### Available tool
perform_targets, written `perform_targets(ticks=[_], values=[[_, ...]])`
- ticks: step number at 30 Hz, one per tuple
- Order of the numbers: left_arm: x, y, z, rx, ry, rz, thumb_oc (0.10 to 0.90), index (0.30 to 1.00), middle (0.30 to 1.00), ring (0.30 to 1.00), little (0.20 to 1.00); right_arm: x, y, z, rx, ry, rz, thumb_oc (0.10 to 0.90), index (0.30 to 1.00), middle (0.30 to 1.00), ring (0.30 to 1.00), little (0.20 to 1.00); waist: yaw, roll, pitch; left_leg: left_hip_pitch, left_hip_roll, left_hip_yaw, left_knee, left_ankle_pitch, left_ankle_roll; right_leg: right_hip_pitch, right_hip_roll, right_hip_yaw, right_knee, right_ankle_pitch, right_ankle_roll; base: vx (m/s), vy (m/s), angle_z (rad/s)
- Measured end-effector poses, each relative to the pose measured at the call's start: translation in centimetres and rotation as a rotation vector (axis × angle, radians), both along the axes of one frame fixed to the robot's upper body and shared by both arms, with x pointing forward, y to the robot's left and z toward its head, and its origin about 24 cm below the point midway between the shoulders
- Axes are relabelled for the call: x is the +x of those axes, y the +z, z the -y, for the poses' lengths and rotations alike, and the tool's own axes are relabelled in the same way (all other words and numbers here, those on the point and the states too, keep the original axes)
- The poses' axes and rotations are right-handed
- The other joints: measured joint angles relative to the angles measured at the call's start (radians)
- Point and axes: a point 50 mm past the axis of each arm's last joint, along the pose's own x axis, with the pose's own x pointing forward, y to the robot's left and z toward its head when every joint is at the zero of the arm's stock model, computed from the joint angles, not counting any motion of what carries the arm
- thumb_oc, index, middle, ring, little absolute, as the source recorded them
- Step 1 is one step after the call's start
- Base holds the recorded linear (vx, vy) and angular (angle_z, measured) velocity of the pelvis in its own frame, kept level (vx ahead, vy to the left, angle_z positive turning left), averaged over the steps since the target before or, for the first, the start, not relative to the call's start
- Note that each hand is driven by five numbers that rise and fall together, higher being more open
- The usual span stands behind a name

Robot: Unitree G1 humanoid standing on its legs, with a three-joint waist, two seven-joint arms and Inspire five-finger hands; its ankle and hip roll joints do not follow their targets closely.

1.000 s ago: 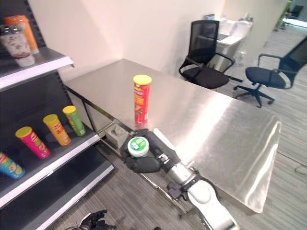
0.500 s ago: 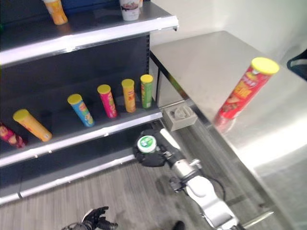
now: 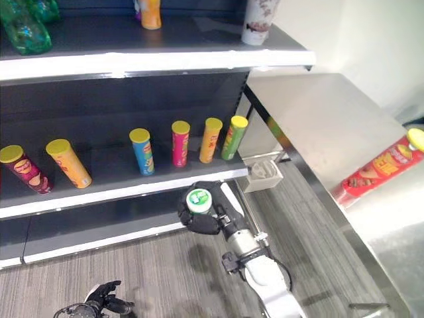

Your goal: Put the goods on the table back onto the shelves and tidy them up.

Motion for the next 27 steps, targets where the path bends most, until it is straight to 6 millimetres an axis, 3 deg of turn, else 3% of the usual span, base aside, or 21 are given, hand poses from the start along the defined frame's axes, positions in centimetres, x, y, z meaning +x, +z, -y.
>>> perform_targets(ticks=[1,2,3,4,5,6,8,9,10,11,14,15,16,17,18,19,20,21,22,25,27], values=[[-0.5,-0.1,-0.1,0.004,0.003,-0.012,0.8,0.9,0.9,0.9,0.9,-0.2,-0.1,0.0,-0.007,0.006,-0.007,0.4,0.3,0.3,0.3,0.3,-0.006,0.015,0.006,0.013,0.015,-0.003,-0.013,0.004,0.002,-0.002,0.051,0.045,0.007,-0.073,0.055,0.17,0.094,0.0],[-0.6,-0.1,-0.1,0.009,-0.007,-0.016,0.8,0.9,0.9,0.9,0.9,-0.2,-0.1,0.1,-0.017,0.015,-0.004,0.4,0.3,0.3,0.3,0.3,-0.013,0.025,0.007,0.024,0.02,-0.006,-0.03,0.002,0.008,-0.022,0.102,0.084,0.02,-0.13,0.058,0.17,0.034,0.12],[-0.9,-0.3,0.1,0.007,-0.022,-0.031,0.8,0.9,0.9,0.9,0.9,-0.3,0.0,0.2,-0.022,0.024,0.002,0.4,0.3,0.3,0.3,0.3,-0.036,0.038,0.017,0.027,0.031,-0.017,-0.037,-0.008,0.017,-0.052,0.212,0.207,0.004,-0.231,0.055,0.15,0.007,0.1],[-1.1,-0.4,0.3,0.009,-0.045,-0.045,0.8,0.9,0.9,0.9,0.9,-0.3,0.0,0.3,-0.027,0.028,0.002,0.4,0.3,0.3,0.3,0.3,-0.043,0.044,0.022,0.03,0.034,-0.02,-0.037,-0.008,0.017,-0.069,0.272,0.241,-0.009,-0.267,0.044,0.21,-0.028,0.16],[-1.4,-0.6,0.6,0.003,-0.053,-0.056,0.8,0.9,0.9,0.9,0.9,-0.3,0.0,0.4,-0.045,0.039,0.002,0.4,0.3,0.3,0.3,0.3,-0.05,0.051,0.026,0.036,0.034,-0.025,-0.037,-0.003,0.009,-0.079,0.325,0.226,-0.056,-0.3,-0.005,0.16,-0.028,0.24],[-1.4,-0.7,1.2,-0.006,-0.072,-0.058,0.8,0.9,0.9,0.9,0.9,-0.3,0.0,0.9,-0.071,0.04,-0.001,0.4,0.3,0.3,0.3,0.3,-0.07,0.071,0.028,0.036,0.044,-0.046,-0.038,-0.001,0.001,-0.046,0.343,0.218,-0.097,-0.291,-0.05,0.18,-0.038,0.25],[-0.7,-0.8,2.5,-0.029,-0.11,-0.045,0.8,0.9,0.9,0.9,0.9,-0.5,-0.1,1.6,-0.097,0.034,-0.009,0.4,0.3,0.3,0.3,0.3,-0.098,0.119,0.027,0.003,0.066,-0.082,-0.037,0.009,-0.016,-0.026,0.394,0.254,-0.13,-0.301,-0.027,0.08,-0.124,0.48],[-0.1,-0.9,3.9,-0.051,-0.148,-0.038,0.8,0.9,0.9,0.9,0.9,-0.5,-0.4,2.5,-0.13,0.016,-0.025,0.4,0.3,0.3,0.3,0.3,-0.121,0.145,0.043,-0.007,0.072,-0.132,-0.031,0.036,-0.004,-0.022,0.409,0.265,-0.085,-0.311,-0.074,0.1,-0.173,0.99],[0.2,-0.9,5.1,-0.072,-0.176,-0.029,0.8,0.9,0.9,0.9,0.9,-0.8,-0.6,3.1,-0.167,0.011,-0.044,0.4,0.3,0.3,0.3,0.3,-0.148,0.148,0.042,-0.019,0.073,-0.162,-0.03,0.045,-0.006,-0.036,0.405,0.289,-0.019,-0.355,-0.071,0.19,-0.156,1.0],[0.5,-0.9,5.8,-0.094,-0.181,-0.012,0.8,0.9,0.9,0.9,0.9,-1.1,-0.8,3.5,-0.183,0.01,-0.059,0.4,0.3,0.3,0.3,0.3,-0.146,0.144,0.039,-0.014,0.073,-0.182,-0.03,0.051,-0.005,-0.042,0.403,0.294,0.019,-0.397,-0.072,0.2,-0.181,0.69],[0.3,-1.0,7.5,-0.152,-0.191,-0.003,0.8,0.9,0.9,0.9,0.9,-1.1,-0.8,3.3,-0.146,0.022,-0.067,0.4,0.3,0.3,0.3,0.3,-0.13,0.124,0.03,-0.018,0.098,-0.195,-0.03,0.091,0.01,-0.021,0.432,0.284,0.001,-0.423,-0.076,0.24,-0.266,0.27],[-0.1,-1.0,7.7,-0.163,-0.178,0.001,0.8,0.9,0.9,0.9,0.9,-0.7,-0.4,3.2,-0.142,0.039,-0.049,0.4,0.3,0.3,0.3,0.3,-0.102,0.151,0.007,-0.02,0.129,-0.207,-0.015,0.104,-0.004,-0.004,0.465,0.274,-0.007,-0.434,-0.092,0.26,-0.426,0.38],[0.9,-0.6,6.2,-0.138,-0.148,0.036,0.8,0.9,0.9,0.9,0.9,0.2,0.2,2.4,-0.102,0.064,-0.024,0.4,0.3,0.3,0.3,0.3,-0.076,0.102,0.017,-0.171,0.177,-0.297,0.266,0.065,-0.159,-0.075,0.479,0.268,0.147,-0.509,-0.171,0.21,-0.386,0.65],[3.0,0.4,4.4,-0.084,-0.162,0.112,0.8,0.9,0.9,0.9,0.9,0.8,1.1,1.8,-0.109,0.098,0.017,0.408,0.312,0.312,0.312,0.312,-0.057,0.055,0.02,-0.328,0.191,-0.403,0.509,0.126,-0.187,-0.104,0.475,0.275,0.202,-0.559,-0.227,0.14,-0.068,0.56],[4.7,1.2,3.7,-0.057,-0.153,0.164,0.8,0.9,0.9,0.9,0.9,0.9,1.5,1.5,-0.09,0.106,0.041,0.405,0.307,0.307,0.307,0.307,-0.019,0.022,0.023,-0.392,0.181,-0.43,0.573,0.146,-0.121,-0.057,0.473,0.267,0.123,-0.533,-0.241,0.3,0.124,0.35],[4.7,1.1,3.6,-0.056,-0.139,0.152,0.8,0.9,0.9,0.9,0.9,0.6,2.4,1.1,-0.072,0.131,0.089,0.414,0.321,0.321,0.321,0.321,-0.018,0.026,0.018,-0.39,0.15,-0.421,0.524,0.105,-0.073,-0.01,0.474,0.262,0.039,-0.511,-0.245,0.46,0.297,-0.16],[2.3,0.0,4.3,-0.091,-0.067,0.078,0.8,0.9,0.9,0.9,0.9,0.2,2.3,0.4,-0.047,0.133,0.106,0.467,0.401,0.401,0.401,0.401,-0.036,0.069,-0.006,-0.297,0.145,-0.386,0.142,0.075,-0.069,0.055,0.515,0.258,-0.099,-0.464,-0.189,0.46,0.347,-0.27],[1.4,-0.4,4.5,-0.101,-0.038,0.05,0.8,0.9,0.9,0.9,0.9,0.2,2.0,0.3,-0.037,0.121,0.093,0.458,0.387,0.387,0.387,0.387,-0.036,0.075,-0.011,-0.259,0.137,-0.384,-0.015,0.076,-0.071,0.063,0.526,0.263,-0.119,-0.442,-0.161,0.29,0.264,-0.29],[1.5,-0.4,4.5,-0.104,-0.015,0.061,0.8,0.9,0.9,0.9,0.9,0.1,1.9,0.3,-0.039,0.116,0.09,0.453,0.38,0.38,0.38,0.38,-0.035,0.089,-0.013,-0.261,0.144,-0.387,-0.043,0.071,-0.078,0.069,0.537,0.281,-0.137,-0.42,-0.15,0.14,0.16,-0.37],[1.2,-0.5,4.7,-0.14,0.092,0.062,0.8,0.9,0.9,0.9,0.9,-0.8,1.1,0.6,-0.067,0.107,0.056,0.42,0.331,0.331,0.331,0.331,-0.026,0.092,-0.022,-0.199,0.127,-0.381,-0.036,0.085,-0.103,0.126,0.534,0.288,-0.227,-0.359,-0.201,0.1,0.129,-0.48],[-0.7,-1.1,5.9,-0.179,0.115,0.014,0.8,0.9,0.9,0.9,0.9,-1.3,0.6,1.3,-0.116,0.104,0.025,0.4,0.3,0.3,0.3,0.3,-0.064,0.153,-0.048,-0.096,0.089,-0.361,-0.038,0.125,-0.063,0.157,0.544,0.317,-0.272,-0.358,-0.172,0.1,0.17,-0.27]])
